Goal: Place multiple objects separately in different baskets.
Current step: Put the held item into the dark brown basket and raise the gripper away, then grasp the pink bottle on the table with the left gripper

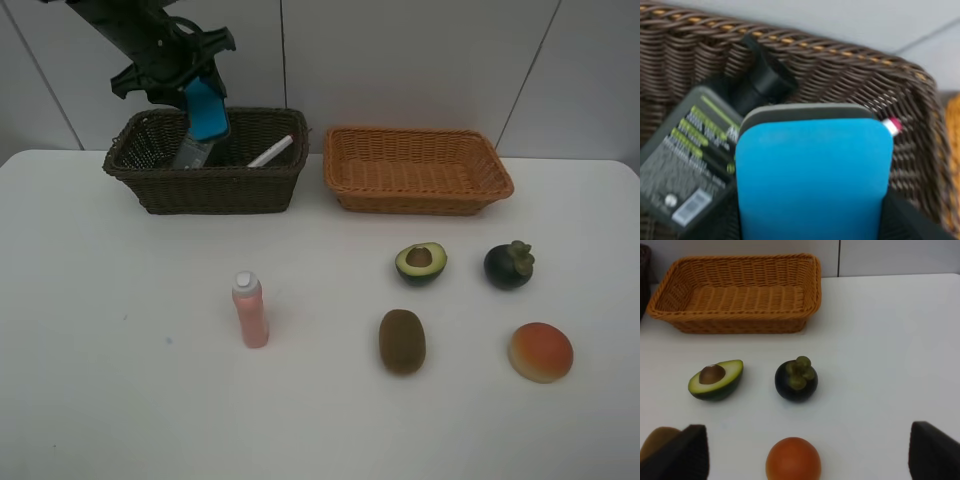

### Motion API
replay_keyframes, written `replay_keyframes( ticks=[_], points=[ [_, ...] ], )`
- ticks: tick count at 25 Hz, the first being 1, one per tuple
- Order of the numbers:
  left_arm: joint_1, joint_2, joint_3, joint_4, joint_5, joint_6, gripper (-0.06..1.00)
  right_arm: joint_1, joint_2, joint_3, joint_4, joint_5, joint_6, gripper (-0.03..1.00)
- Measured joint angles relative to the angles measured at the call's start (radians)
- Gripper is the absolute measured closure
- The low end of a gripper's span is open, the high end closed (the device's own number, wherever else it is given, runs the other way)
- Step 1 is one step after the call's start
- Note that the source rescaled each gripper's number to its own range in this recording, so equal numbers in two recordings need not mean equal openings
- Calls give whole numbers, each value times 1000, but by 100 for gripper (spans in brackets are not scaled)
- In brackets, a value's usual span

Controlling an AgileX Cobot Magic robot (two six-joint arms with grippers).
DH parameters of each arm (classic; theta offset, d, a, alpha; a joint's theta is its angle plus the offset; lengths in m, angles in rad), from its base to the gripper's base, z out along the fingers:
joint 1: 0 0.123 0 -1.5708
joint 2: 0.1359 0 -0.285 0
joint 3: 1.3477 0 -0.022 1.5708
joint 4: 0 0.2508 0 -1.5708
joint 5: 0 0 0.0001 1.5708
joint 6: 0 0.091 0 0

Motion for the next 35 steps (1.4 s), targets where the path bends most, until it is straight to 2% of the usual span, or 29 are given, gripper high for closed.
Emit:
replay_keyframes(
  ticks=[3, 4, 7, 10, 13, 15, 17, 23, 28, 35],
  points=[
    [0, 62, -30, -3, -6, 1, 39, 0, 0, 0, 0, 0, 0, -3],
    [0, 71, -31, -4, -7, 5, 35, 0, 0, 0, 0, 0, 0, -3],
    [0, 77, -37, -6, -7, 23, 6, 0, 0, 0, 0, 0, 0, -3],
    [0, 77, -52, -6, 0, 24, -3, 0, 0, 0, 0, 0, 0, -3],
    [0, 77, -83, -9, 42, 25, -5, 0, 0, 0, 0, 0, 0, -3],
    [0, 67, -115, -20, 116, 29, -5, 0, 0, 0, 0, 0, 0, -3],
    [0, 45, -146, -26, 216, 49, -5, 0, 0, 0, 0, 0, 0, -3],
    [-23, -36, -195, -30, 609, 152, -5, 0, 0, 0, 0, 0, 0, -3],
    [-90, -87, -115, -23, 646, 128, -5, 0, 0, 0, 0, 0, 0, -3],
    [-254, -230, 114, -18, 646, -77, -5, 0, 0, 0, 0, 0, 0, -3]
  ],
)
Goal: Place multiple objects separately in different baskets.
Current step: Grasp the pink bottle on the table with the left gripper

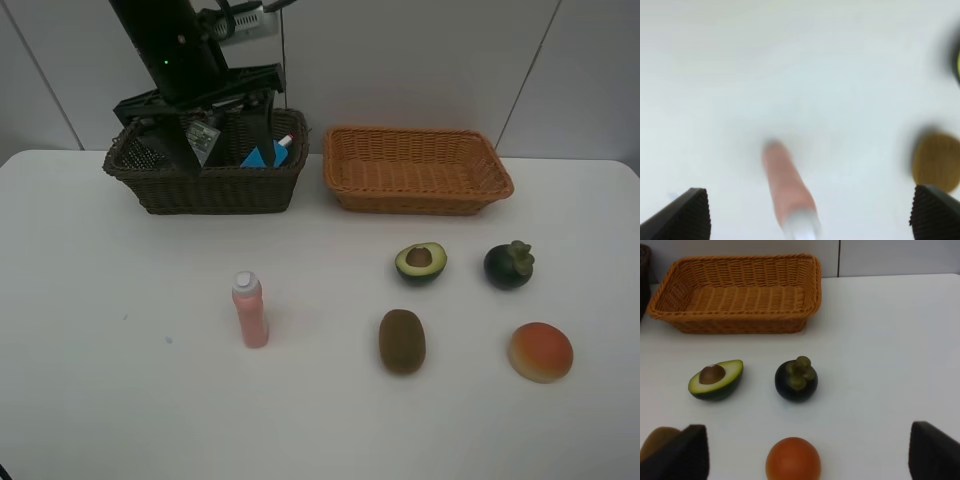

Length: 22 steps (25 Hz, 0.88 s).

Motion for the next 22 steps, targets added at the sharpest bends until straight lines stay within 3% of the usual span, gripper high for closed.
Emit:
replay_keyframes(
  ticks=[9, 16, 22],
  points=[
    [-182, -43, 158, 39, 1, -139, -5, 0, 0, 0, 0, 0, 0, -3],
    [-189, -43, 275, 124, -3, -169, -5, 0, 0, 0, 0, 0, 0, -3],
    [-189, -43, 339, 133, -130, -171, -5, 0, 0, 0, 0, 0, 0, -3]
  ],
)
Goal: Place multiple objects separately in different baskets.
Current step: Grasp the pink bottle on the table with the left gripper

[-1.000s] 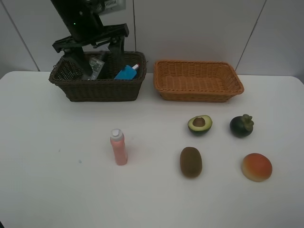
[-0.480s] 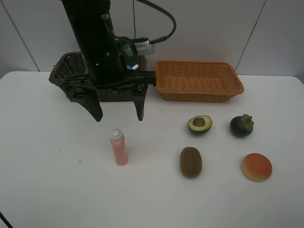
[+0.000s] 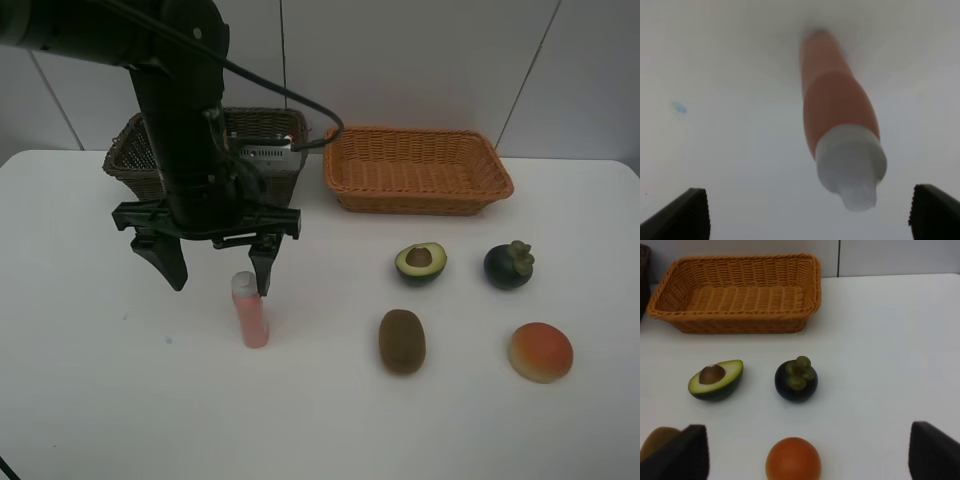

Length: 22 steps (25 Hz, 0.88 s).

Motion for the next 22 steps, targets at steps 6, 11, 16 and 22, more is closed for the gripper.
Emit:
replay_keyframes(
  ticks=[6, 11, 16, 22],
  points=[
    [0, 2, 14, 1, -98, 7, -5, 0, 0, 0, 0, 0, 0, -3],
    [0, 55, 15, -10, -114, 10, -5, 0, 0, 0, 0, 0, 0, -3],
    [0, 125, 15, -47, -157, 25, -5, 0, 0, 0, 0, 0, 0, -3],
    [0, 169, 15, -69, -171, 40, -5, 0, 0, 0, 0, 0, 0, -3]
  ],
)
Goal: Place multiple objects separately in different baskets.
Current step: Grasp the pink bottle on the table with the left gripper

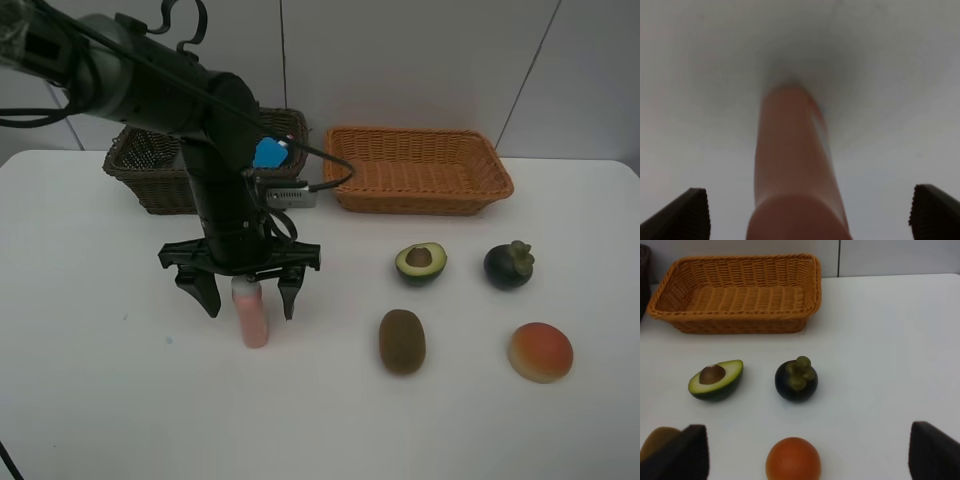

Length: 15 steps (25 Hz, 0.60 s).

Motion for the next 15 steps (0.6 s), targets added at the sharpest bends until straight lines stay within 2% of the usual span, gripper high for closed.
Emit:
replay_keyframes(
  ticks=[11, 13, 15],
  points=[
    [0, 2, 0, -1, -6, 0, -3, 0, 0, 0, 0, 0, 0, -3],
    [0, 2, 0, -1, -6, 0, 10, 0, 0, 0, 0, 0, 0, -3],
    [0, 2, 0, -2, -6, 0, 29, 0, 0, 0, 0, 0, 0, -3]
  ],
)
